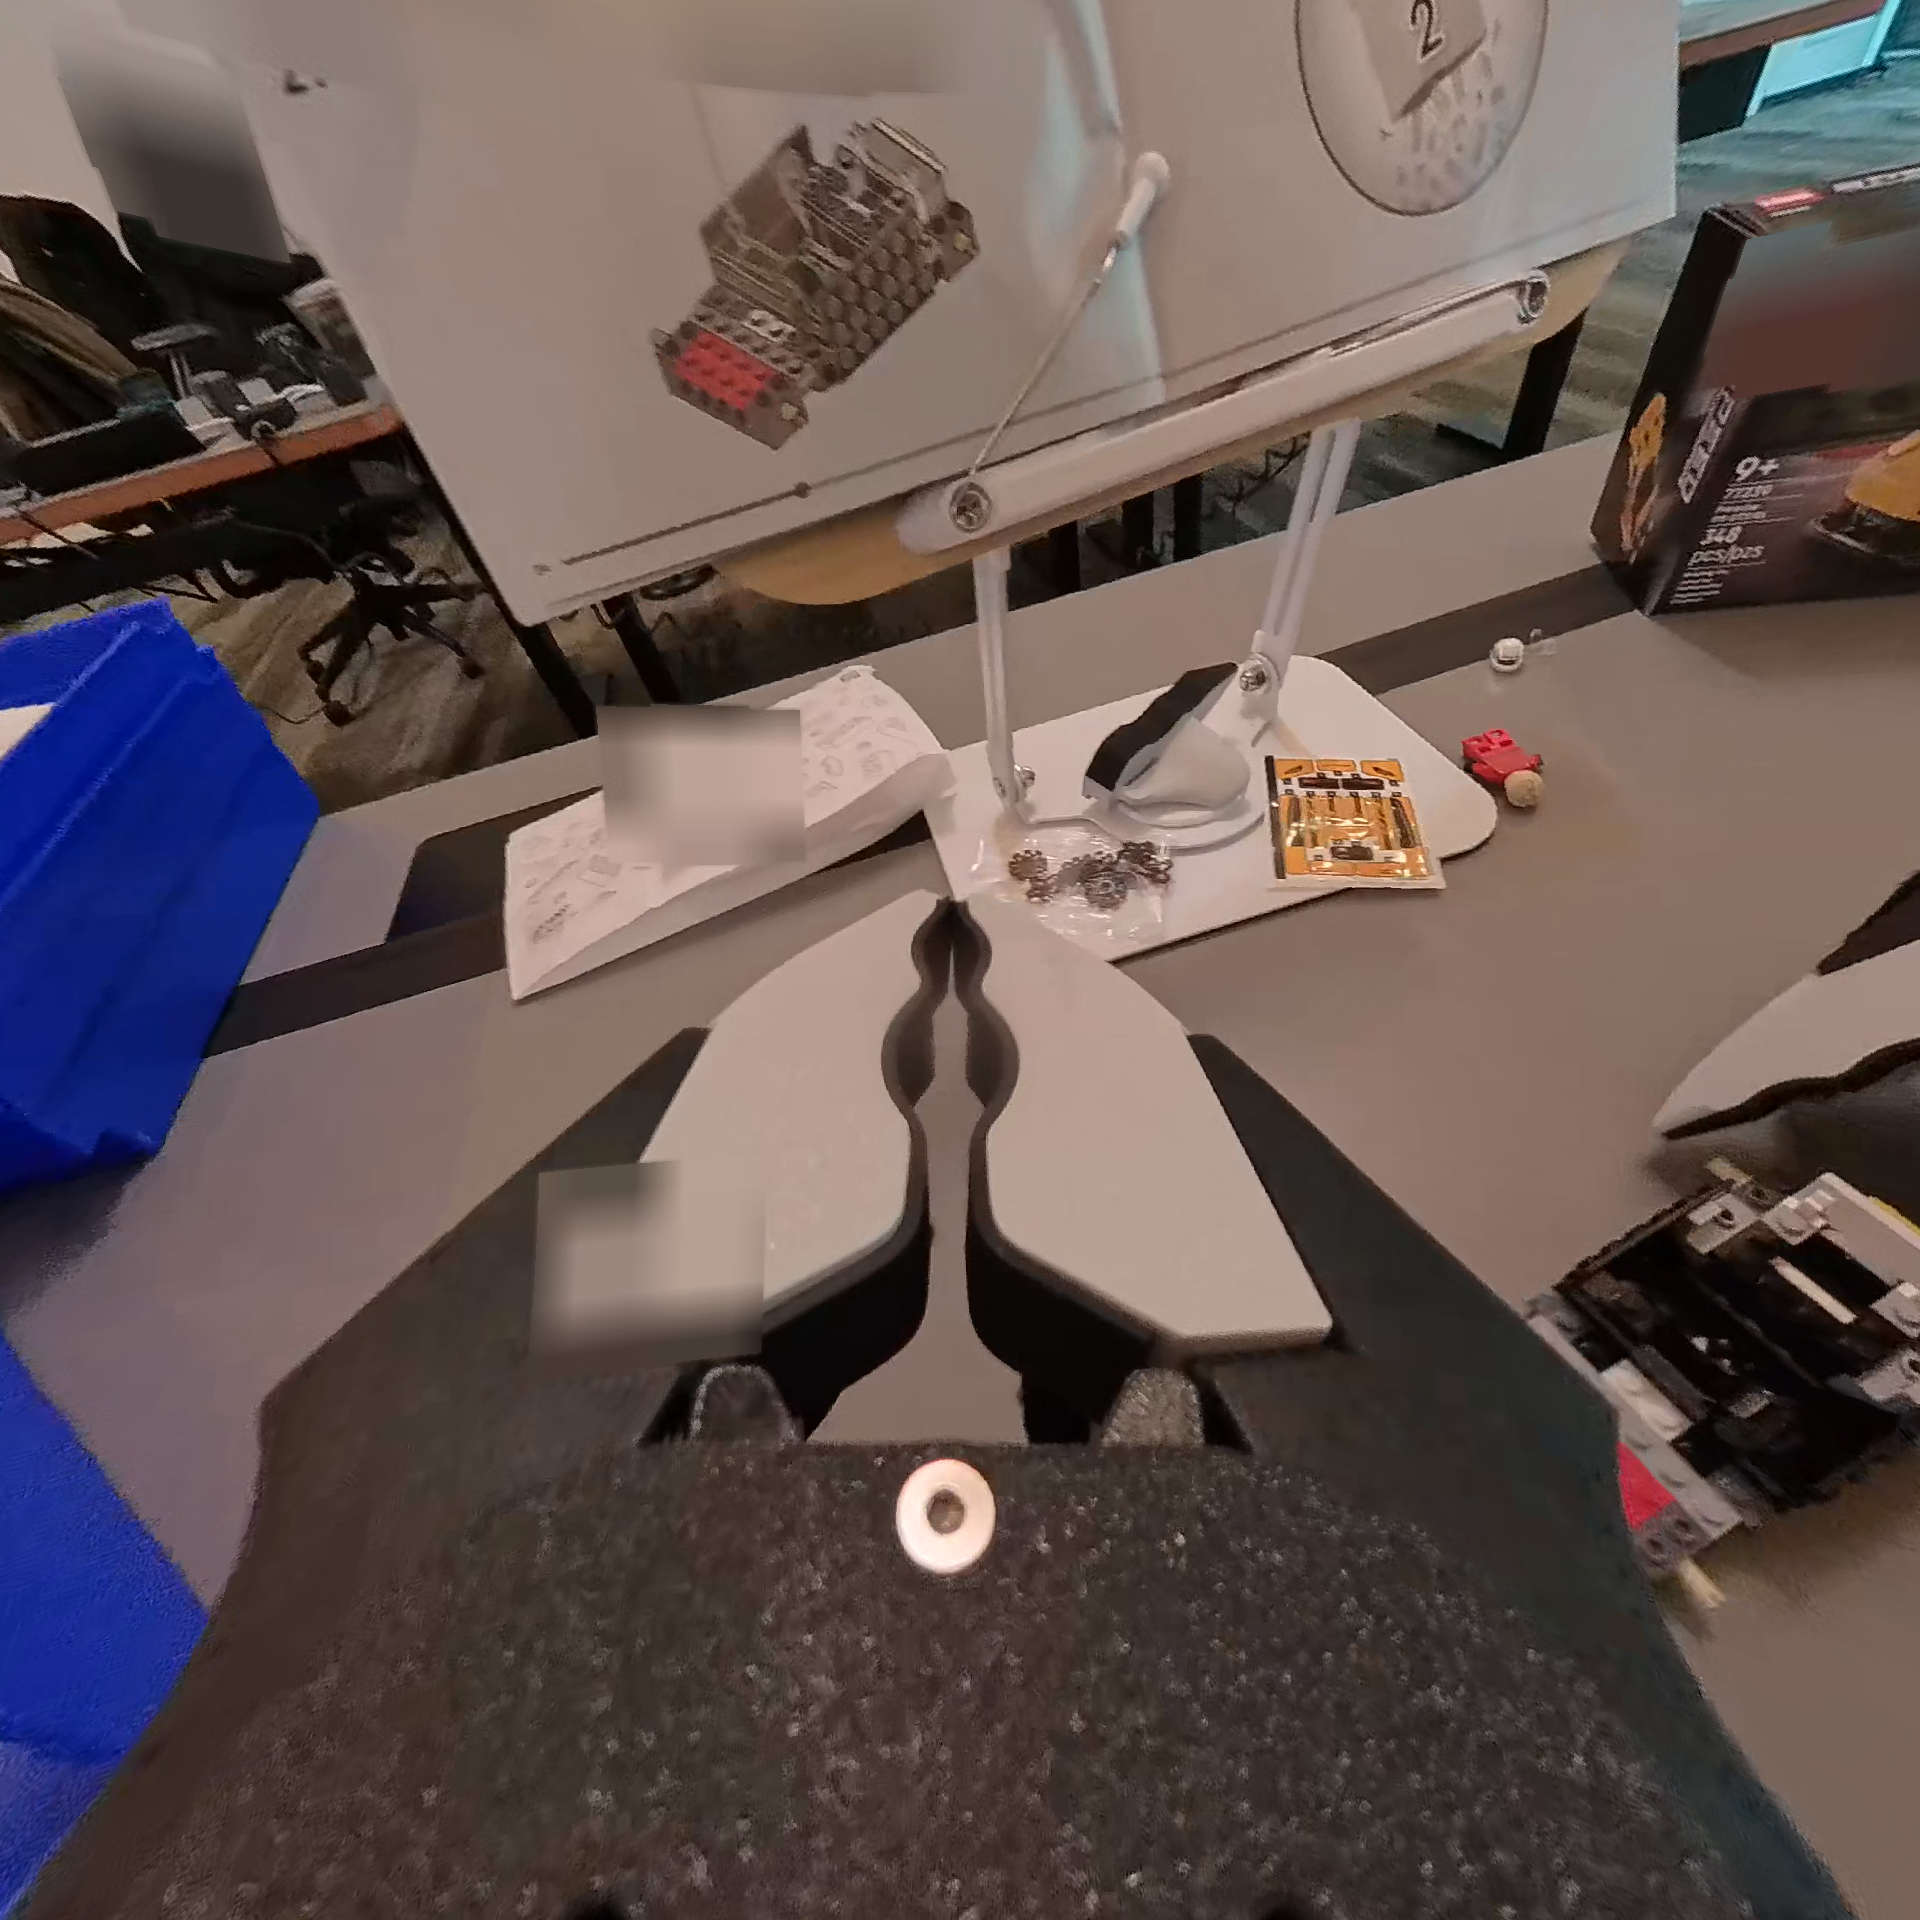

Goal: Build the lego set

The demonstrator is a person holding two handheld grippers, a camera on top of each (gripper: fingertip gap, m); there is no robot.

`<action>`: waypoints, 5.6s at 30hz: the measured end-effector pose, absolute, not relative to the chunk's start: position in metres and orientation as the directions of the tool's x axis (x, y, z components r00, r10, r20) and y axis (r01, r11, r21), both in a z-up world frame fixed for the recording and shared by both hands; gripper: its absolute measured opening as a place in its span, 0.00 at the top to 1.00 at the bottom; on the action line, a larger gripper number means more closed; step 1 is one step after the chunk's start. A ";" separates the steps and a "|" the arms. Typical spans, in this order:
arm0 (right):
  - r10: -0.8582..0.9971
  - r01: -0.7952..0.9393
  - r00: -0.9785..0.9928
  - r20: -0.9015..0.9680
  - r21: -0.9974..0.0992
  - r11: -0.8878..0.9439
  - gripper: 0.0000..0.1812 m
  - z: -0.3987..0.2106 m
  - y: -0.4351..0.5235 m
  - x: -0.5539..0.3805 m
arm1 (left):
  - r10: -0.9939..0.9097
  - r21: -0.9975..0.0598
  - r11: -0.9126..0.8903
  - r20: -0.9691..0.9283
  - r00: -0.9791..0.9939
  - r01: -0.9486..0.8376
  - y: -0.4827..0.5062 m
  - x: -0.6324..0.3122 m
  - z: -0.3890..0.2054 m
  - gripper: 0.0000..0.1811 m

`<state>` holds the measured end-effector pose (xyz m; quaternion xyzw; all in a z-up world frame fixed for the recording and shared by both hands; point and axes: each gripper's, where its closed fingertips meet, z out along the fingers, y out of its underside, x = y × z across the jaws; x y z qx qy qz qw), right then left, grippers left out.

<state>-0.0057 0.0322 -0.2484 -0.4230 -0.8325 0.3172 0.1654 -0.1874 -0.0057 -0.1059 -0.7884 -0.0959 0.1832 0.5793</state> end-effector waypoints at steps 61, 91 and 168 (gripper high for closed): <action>0.979 0.069 0.181 0.091 -0.994 0.079 0.99 -0.110 0.145 0.004 | -0.039 -0.582 -0.809 -0.087 0.995 -0.083 -0.047 -0.196 -0.249 0.78; 0.985 0.074 0.153 0.085 -0.994 0.074 0.99 -0.113 0.143 0.003 | 0.031 -0.634 -0.771 -0.136 0.990 -0.062 -0.014 -0.235 -0.253 0.99; 0.996 0.195 -0.004 0.090 -0.977 0.089 0.99 -0.151 0.125 -0.009 | -0.214 -0.736 -0.641 -0.102 0.972 -0.218 0.121 -0.218 -0.235 0.93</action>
